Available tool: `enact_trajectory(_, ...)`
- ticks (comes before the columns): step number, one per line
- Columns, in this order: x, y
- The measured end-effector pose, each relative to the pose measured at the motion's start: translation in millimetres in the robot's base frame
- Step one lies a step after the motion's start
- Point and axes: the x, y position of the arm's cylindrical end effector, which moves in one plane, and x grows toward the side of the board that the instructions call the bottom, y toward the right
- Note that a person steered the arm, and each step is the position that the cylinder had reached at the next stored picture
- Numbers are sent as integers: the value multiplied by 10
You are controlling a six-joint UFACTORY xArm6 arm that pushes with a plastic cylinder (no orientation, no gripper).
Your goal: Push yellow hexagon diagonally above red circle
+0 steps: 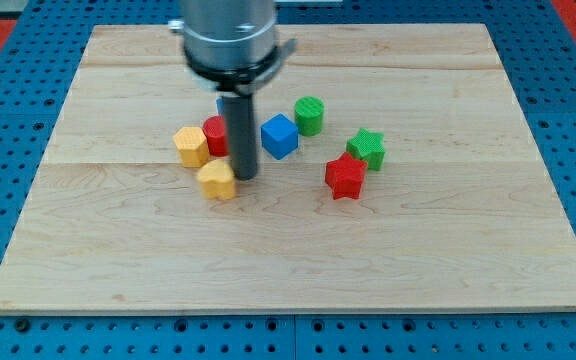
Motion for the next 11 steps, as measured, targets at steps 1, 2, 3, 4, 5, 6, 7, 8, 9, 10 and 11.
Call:
enact_trajectory(1, -7, -373)
enact_trajectory(2, -349, -380)
enact_trajectory(3, -409, -416)
enact_trajectory(4, -330, -691)
enact_trajectory(5, -459, -961)
enact_trajectory(6, -770, -900)
enact_trajectory(7, -643, -909)
enact_trajectory(8, -637, -860)
enact_trajectory(9, -732, -705)
enact_trajectory(10, -486, -798)
enact_trajectory(11, -310, -458)
